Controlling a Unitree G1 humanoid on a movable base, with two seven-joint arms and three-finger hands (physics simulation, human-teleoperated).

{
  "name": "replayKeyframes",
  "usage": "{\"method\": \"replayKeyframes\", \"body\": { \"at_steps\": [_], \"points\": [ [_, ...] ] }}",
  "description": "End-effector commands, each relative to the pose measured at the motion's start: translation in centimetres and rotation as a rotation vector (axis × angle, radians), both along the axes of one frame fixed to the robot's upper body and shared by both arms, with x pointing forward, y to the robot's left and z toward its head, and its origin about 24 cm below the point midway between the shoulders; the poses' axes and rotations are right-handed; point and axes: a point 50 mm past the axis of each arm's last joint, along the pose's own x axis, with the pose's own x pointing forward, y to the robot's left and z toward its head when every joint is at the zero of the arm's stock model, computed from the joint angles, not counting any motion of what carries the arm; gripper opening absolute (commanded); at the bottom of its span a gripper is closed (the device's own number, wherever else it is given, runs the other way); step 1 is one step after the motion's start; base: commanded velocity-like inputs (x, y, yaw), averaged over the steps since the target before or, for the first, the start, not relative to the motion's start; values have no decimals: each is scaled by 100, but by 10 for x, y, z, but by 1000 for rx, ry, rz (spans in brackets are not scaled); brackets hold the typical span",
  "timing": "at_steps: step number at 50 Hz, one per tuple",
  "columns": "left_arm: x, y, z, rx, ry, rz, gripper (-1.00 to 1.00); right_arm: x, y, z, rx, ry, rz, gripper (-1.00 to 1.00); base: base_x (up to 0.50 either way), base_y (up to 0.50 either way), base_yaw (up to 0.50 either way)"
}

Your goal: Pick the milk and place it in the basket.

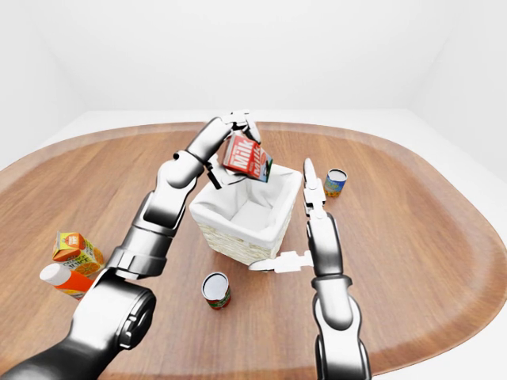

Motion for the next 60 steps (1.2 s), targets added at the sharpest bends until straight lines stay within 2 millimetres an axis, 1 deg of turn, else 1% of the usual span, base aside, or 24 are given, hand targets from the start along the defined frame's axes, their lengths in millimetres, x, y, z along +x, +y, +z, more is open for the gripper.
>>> {"method": "replayKeyframes", "body": {
  "at_steps": [1,7,16,23,32,39,46,51,57,60],
  "points": [
    [11,-1,-8,-25,-11,40,-100,0,-1,1,1,-4,-3,100,0,0,0],
    [26,7,-24,-10,66,122,-100,-1,-1,1,1,-4,-2,100,0,0,0],
    [35,14,-49,24,168,221,-100,-1,-1,1,1,-2,0,100,0,0,0],
    [37,15,-54,34,187,247,-100,-1,0,1,1,-2,1,100,0,0,0],
    [36,17,-68,61,217,278,-100,0,0,-1,3,6,5,100,0,0,0],
    [34,12,-69,65,215,265,-100,-1,0,-1,3,4,5,100,0,0,0],
    [34,15,-74,71,229,277,-100,-1,2,-2,1,10,8,100,0,0,0],
    [34,13,-75,68,231,273,-100,0,1,-4,3,18,6,100,0,0,0],
    [31,11,-85,86,247,277,-100,0,2,-5,1,23,7,100,0,0,0],
    [30,10,-86,90,250,275,-100,-1,2,-4,0,21,8,100,0,0,0]
  ]
}}
